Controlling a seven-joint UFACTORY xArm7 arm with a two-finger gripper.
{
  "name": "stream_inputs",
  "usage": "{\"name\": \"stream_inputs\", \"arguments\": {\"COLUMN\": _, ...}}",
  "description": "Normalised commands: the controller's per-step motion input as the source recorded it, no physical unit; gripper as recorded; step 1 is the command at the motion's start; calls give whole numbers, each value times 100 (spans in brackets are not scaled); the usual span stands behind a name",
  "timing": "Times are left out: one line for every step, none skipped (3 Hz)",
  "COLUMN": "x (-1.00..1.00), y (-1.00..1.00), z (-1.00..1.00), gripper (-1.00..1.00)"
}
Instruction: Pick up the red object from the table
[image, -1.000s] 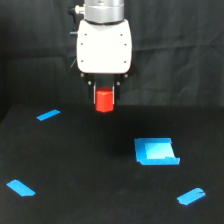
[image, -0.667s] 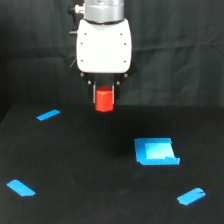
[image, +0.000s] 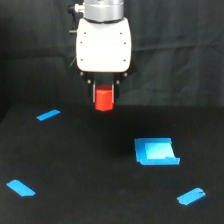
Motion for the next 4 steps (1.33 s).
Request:
{"name": "stream_inputs", "arguments": {"x": -1, "y": -1, "z": 8, "gripper": -98}}
{"name": "stream_inputs", "arguments": {"x": -1, "y": -1, "z": 7, "gripper": -97}}
{"name": "stream_inputs", "arguments": {"x": -1, "y": -1, "z": 6, "gripper": -98}}
{"name": "stream_inputs", "arguments": {"x": -1, "y": -1, "z": 6, "gripper": -98}}
